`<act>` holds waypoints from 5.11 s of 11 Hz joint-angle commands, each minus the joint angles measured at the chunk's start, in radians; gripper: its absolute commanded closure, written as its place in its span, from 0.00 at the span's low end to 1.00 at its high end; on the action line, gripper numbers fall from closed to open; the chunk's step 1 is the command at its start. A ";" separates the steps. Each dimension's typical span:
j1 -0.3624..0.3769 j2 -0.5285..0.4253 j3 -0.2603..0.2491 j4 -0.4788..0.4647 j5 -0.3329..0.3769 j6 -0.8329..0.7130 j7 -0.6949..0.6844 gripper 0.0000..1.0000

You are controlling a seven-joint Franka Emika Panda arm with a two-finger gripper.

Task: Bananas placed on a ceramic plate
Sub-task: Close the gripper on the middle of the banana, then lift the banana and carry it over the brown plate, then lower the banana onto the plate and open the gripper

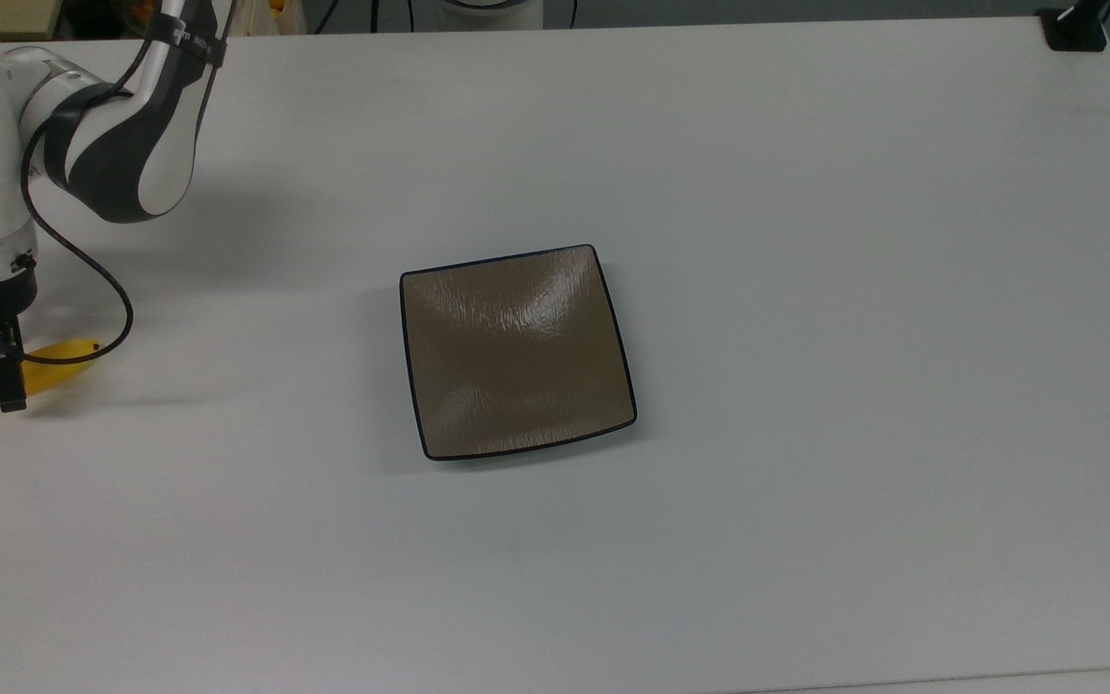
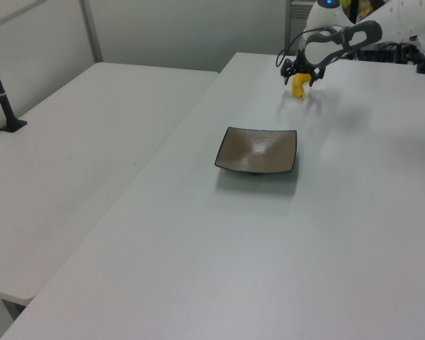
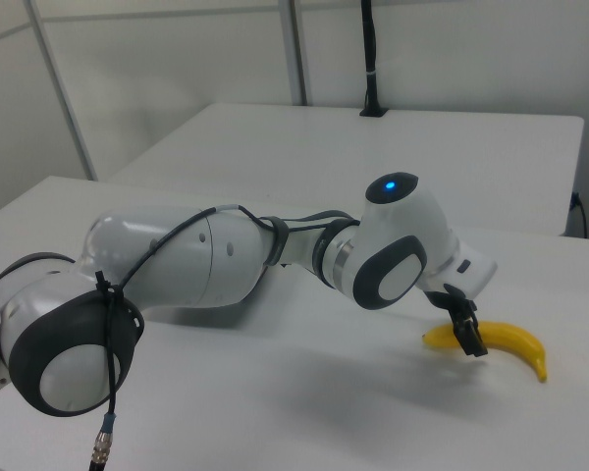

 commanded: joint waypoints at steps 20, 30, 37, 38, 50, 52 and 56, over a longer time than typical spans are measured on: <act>0.007 -0.068 -0.009 -0.034 0.003 -0.011 -0.167 1.00; 0.177 -0.526 0.020 -0.186 0.111 -0.590 -0.407 1.00; 0.456 -0.556 0.045 -0.207 0.086 -0.816 -0.351 1.00; 0.494 -0.541 0.045 -0.206 0.063 -0.808 -0.311 1.00; 0.642 -0.398 0.058 -0.335 -0.185 -0.460 -0.236 1.00; 0.642 -0.382 0.086 -0.336 -0.219 -0.416 -0.202 1.00; 0.639 -0.362 0.120 -0.336 -0.264 -0.403 -0.178 0.83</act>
